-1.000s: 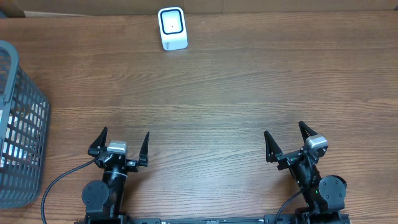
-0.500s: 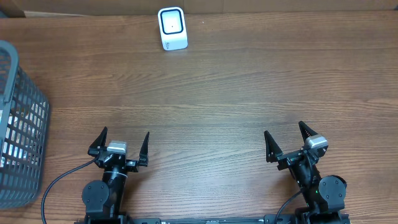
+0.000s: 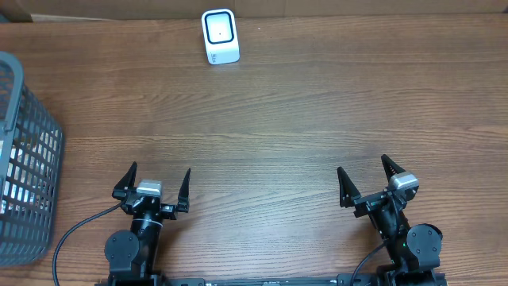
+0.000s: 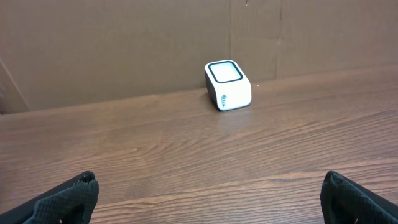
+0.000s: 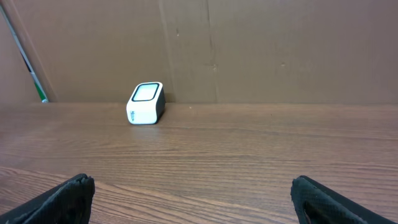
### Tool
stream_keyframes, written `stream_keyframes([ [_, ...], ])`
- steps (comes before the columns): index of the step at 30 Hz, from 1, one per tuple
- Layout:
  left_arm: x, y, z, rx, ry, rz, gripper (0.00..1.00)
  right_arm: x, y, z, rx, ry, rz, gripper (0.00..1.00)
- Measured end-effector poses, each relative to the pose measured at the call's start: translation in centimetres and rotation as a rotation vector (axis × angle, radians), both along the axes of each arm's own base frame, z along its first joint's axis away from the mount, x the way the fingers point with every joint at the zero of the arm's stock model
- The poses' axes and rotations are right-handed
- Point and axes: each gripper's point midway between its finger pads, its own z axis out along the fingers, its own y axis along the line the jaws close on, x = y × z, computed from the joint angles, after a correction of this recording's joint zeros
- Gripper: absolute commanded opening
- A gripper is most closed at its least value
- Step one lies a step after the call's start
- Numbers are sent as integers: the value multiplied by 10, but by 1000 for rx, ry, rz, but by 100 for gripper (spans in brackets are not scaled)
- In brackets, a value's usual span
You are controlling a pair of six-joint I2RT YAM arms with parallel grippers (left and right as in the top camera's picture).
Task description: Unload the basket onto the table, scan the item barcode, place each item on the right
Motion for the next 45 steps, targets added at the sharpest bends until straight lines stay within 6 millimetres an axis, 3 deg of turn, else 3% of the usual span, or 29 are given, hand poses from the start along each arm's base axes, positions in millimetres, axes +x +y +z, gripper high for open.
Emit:
stream_keyframes([
  [34,0,1,1,-2,-5,9,100,0,0,0,0,0,0,100],
  [45,1,9,2,-105,1,58,100,0,0,0,0,0,0,100],
])
